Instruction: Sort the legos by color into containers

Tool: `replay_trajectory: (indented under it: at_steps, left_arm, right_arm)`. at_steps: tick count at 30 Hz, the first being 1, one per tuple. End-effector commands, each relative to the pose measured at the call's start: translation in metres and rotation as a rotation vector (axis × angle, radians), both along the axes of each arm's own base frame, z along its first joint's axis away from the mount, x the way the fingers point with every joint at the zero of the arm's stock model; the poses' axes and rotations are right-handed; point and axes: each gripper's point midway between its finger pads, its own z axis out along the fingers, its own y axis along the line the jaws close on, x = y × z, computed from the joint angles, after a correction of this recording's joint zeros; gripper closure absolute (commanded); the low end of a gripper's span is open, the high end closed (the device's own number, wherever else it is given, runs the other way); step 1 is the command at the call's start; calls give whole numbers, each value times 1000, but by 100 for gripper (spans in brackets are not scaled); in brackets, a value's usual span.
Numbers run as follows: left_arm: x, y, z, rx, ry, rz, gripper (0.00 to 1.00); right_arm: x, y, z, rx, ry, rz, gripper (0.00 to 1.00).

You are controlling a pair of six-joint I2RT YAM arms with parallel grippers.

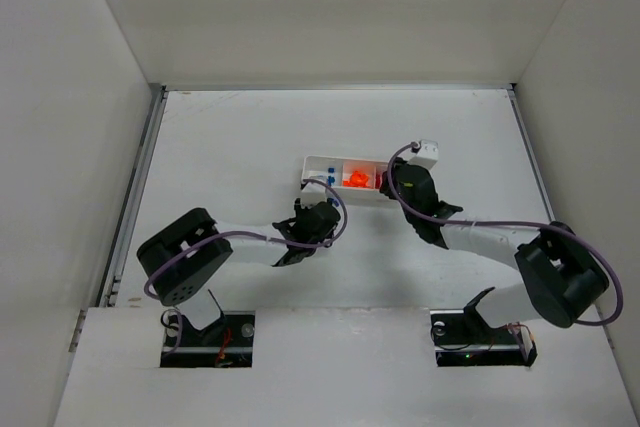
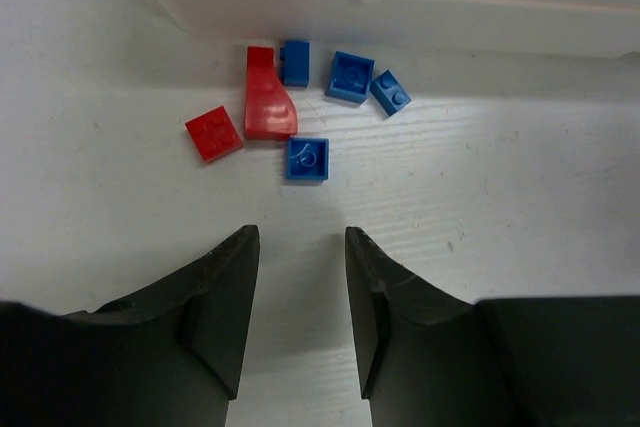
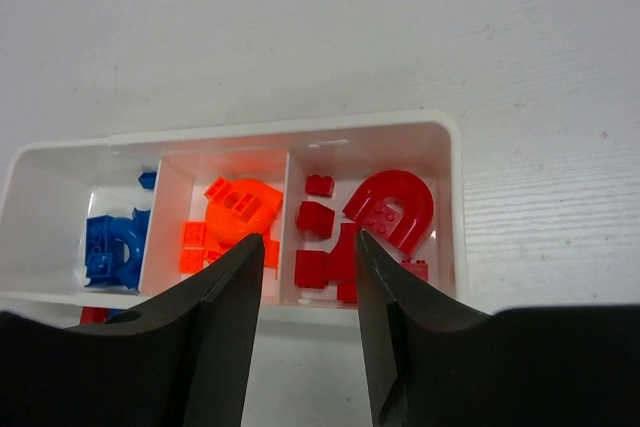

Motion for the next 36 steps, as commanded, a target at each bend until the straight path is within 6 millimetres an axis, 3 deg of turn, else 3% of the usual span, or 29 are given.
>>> replay_trajectory:
  at_steps: [1,10,18,22,27,32,36]
  left_arm:
    - [20,-6,11,16,-53,19,63]
    - [37,-12,5,67,-56,24,67]
    - [36,-15,6,85,-67,14,88]
    - [19,-25,29,42,-93,-28,91]
    - [4,-28,81,-46,-158,-50,91]
    - [21,-18,120,-108,-195,-10,89]
    - [48,-14,123,-101,-188,12,89]
  right_arm:
    - [-1,1,20,42,-67,7,53]
    - [-8,3,21,64,-79,23,53]
    - [-11,1,26,76,-91,27,53]
    - [-12,0,26,77,-92,25,53]
    - [-13,0,27,78,-95,25,53]
    - [-15,2,30,90,-108,32,57]
    - [-16,2,31,93,-110,37,60]
